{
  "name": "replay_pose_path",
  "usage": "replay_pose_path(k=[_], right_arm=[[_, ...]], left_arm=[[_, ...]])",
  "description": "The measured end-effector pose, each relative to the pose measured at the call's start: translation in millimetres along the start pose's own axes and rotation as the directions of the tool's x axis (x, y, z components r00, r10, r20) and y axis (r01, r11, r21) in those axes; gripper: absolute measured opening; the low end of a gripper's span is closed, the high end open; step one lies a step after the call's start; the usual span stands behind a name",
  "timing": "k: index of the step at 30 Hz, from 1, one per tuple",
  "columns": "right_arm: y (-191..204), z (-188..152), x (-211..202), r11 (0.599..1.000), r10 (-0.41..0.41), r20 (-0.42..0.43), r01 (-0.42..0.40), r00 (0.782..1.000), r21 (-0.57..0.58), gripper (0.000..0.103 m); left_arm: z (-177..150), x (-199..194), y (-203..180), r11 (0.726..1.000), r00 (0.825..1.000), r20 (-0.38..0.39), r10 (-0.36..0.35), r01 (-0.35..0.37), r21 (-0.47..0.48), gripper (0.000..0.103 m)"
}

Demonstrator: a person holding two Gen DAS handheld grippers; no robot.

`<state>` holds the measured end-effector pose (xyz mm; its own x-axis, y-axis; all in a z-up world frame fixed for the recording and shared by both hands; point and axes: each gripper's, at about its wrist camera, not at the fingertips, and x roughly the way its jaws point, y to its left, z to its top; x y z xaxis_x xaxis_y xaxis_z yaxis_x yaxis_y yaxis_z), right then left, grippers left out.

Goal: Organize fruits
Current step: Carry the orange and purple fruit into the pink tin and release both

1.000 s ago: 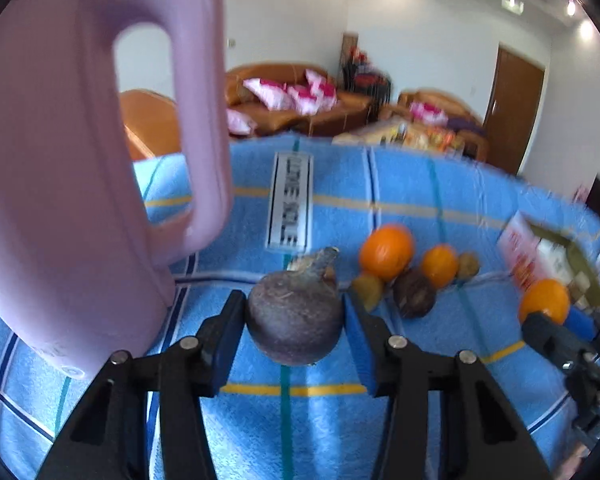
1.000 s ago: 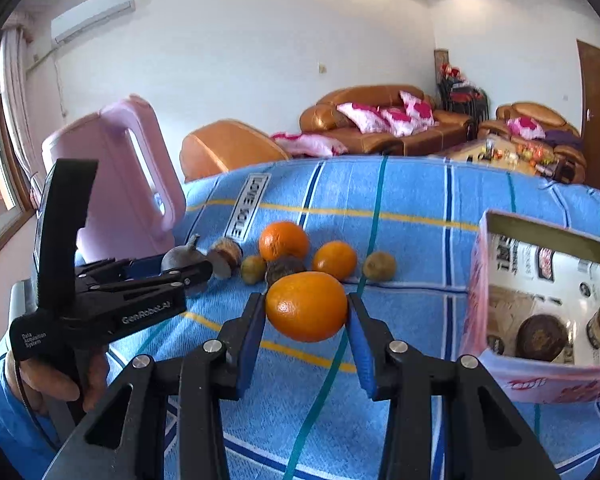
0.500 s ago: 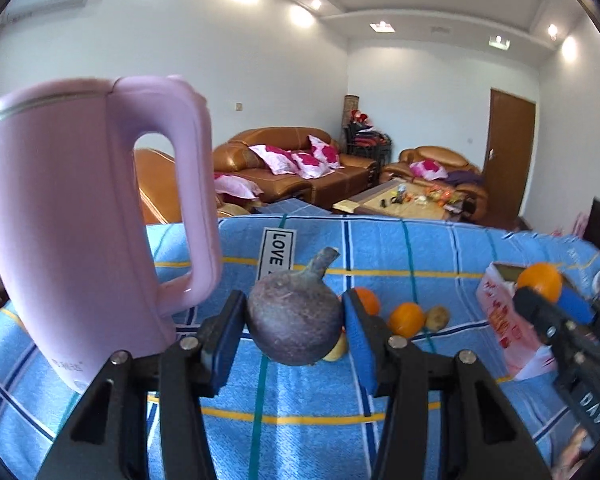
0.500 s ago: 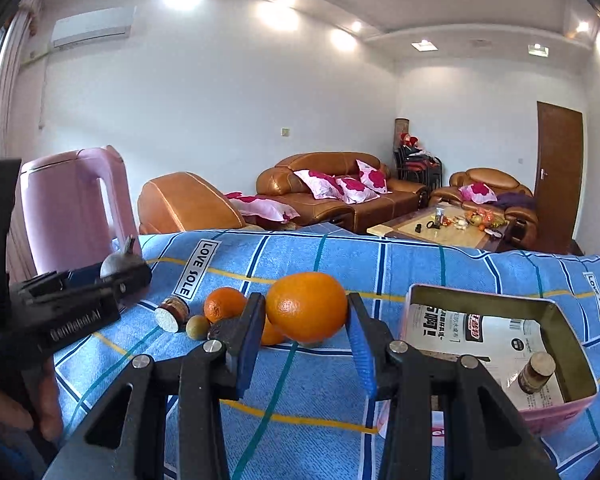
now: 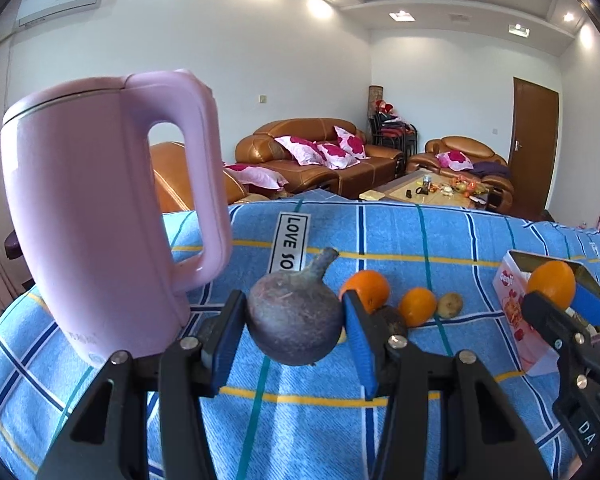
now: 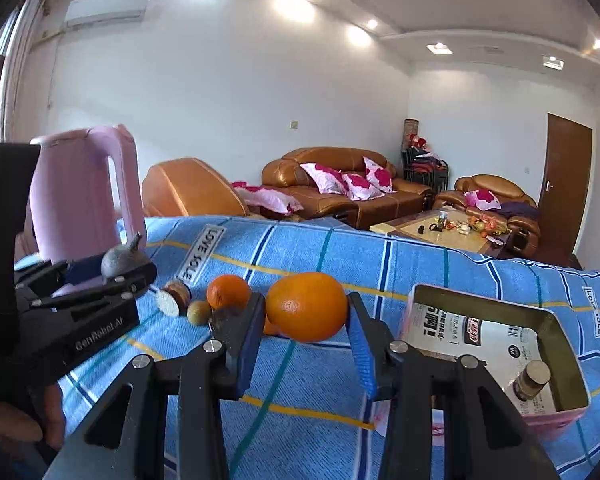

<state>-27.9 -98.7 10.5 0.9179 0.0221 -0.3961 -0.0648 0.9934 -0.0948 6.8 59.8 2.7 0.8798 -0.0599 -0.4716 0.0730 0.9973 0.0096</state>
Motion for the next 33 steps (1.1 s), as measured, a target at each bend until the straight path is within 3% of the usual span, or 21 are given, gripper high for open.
replay_pose_path(k=[14,25,33], right_arm=[[-61.5,-15.8,-27.3,0.998,-0.049,-0.026,0.050,0.998,0.047,0.043],[-110.3,-15.8,-39.2,0.984,-0.149,0.023,0.146,0.989,0.098,0.043],[-161.6,-10.8,-46.1,0.958,-0.208,0.028,0.198,0.978,0.206,0.043]], left_arm=[[-10.4,-14.2,-50.3,0.999,0.999,-0.041,-0.028,0.030,0.029,0.051],[-0.8,-21.1,-95.4,0.992,0.992,-0.031,-0.122,0.123,0.008,0.051],[11.7,-20.1,-131.5,0.981,0.981,-0.011,-0.192,0.192,0.031,0.051]])
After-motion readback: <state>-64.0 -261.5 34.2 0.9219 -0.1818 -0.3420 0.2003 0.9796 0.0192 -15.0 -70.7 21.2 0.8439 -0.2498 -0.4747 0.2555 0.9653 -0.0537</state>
